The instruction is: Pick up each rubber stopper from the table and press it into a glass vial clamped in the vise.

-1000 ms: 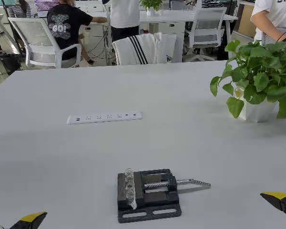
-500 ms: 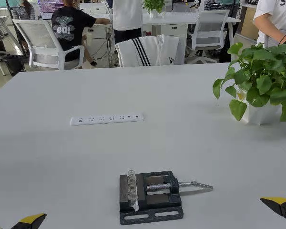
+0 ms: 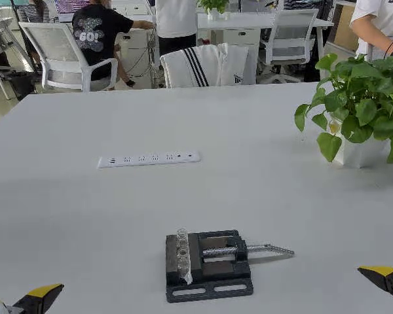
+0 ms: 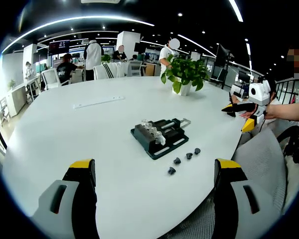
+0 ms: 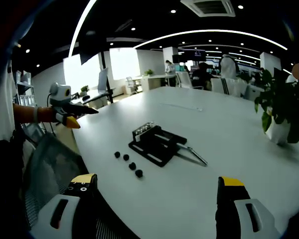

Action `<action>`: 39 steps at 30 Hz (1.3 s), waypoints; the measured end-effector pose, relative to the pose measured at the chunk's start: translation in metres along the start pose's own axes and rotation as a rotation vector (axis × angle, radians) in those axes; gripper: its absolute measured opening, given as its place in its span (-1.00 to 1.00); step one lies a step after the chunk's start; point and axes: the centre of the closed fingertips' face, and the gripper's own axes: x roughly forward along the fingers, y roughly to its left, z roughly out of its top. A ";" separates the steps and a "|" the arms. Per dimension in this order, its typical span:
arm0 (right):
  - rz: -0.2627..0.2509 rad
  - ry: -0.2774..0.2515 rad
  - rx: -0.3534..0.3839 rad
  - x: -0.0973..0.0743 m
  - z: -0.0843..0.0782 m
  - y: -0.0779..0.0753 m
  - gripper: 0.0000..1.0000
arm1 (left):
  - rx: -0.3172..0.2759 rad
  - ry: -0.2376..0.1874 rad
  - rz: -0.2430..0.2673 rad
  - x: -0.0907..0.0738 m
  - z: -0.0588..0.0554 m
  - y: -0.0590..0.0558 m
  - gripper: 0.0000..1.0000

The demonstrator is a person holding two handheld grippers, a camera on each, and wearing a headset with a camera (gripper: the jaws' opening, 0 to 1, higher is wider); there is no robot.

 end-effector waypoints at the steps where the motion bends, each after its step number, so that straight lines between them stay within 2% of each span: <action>1: 0.001 0.002 -0.002 0.000 0.000 0.000 0.99 | 0.000 0.001 -0.002 0.000 0.000 0.000 0.98; 9: 0.020 0.030 -0.038 0.006 0.003 0.001 0.99 | -0.001 0.002 -0.006 0.000 -0.003 -0.001 0.98; 16: 0.055 0.083 -0.091 0.015 0.002 0.004 0.99 | 0.005 0.006 -0.020 0.003 -0.003 -0.007 0.98; 18: 0.076 0.112 -0.124 0.019 0.000 0.007 0.99 | 0.008 0.007 -0.020 0.005 -0.003 -0.008 0.98; 20: 0.100 0.158 -0.193 0.022 -0.004 0.010 0.96 | 0.009 0.001 -0.021 0.006 -0.001 -0.009 0.98; 27: 0.166 0.207 -0.233 0.035 -0.003 0.022 0.79 | 0.014 -0.002 -0.038 0.011 -0.001 -0.014 0.97; 30: 0.199 0.269 -0.306 0.041 -0.009 0.025 0.74 | 0.018 -0.001 -0.045 0.014 -0.001 -0.017 0.97; 39: 0.268 0.338 -0.389 0.062 -0.009 0.032 0.53 | 0.034 0.004 -0.064 0.018 -0.002 -0.015 0.97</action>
